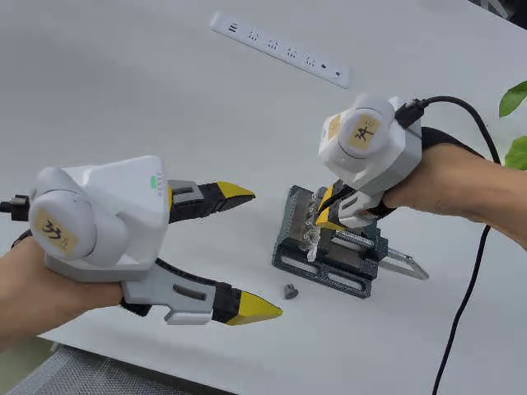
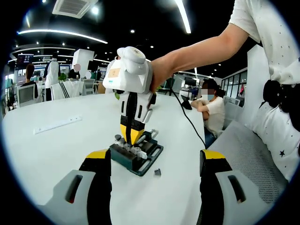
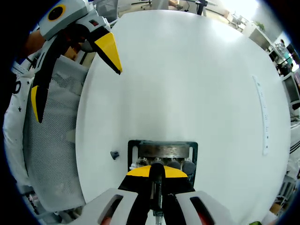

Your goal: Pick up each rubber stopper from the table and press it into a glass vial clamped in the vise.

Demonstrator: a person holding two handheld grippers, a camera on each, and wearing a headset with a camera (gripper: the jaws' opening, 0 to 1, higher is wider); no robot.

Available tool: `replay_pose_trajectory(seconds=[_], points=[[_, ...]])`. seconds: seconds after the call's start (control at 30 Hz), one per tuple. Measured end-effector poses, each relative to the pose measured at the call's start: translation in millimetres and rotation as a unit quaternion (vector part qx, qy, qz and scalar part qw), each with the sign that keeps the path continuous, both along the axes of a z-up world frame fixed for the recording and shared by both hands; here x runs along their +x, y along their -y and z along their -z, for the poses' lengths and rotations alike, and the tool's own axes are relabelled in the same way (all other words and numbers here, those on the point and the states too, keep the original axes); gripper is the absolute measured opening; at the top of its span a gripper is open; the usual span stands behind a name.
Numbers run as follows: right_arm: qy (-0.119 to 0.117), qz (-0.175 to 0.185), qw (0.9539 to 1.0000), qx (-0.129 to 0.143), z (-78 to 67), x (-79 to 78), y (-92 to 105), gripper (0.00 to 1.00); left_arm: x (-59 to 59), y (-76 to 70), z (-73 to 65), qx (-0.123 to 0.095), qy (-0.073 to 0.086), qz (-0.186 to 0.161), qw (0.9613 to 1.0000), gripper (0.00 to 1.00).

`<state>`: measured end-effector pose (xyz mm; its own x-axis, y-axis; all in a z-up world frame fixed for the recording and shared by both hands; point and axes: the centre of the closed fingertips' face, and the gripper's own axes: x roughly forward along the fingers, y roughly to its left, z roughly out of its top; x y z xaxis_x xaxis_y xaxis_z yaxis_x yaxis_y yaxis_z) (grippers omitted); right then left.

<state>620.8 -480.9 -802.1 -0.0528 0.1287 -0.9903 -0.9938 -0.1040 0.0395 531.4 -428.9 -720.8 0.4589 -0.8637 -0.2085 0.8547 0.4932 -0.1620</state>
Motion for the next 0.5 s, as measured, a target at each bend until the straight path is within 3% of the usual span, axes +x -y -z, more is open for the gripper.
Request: replay_pose_trajectory(seconds=[0.5], points=[[0.0,-0.006,0.9999,-0.012,2.5,1.1,0.5,0.02,1.1,0.6,-1.8,-0.002,0.001,-0.001,1.0,0.76]])
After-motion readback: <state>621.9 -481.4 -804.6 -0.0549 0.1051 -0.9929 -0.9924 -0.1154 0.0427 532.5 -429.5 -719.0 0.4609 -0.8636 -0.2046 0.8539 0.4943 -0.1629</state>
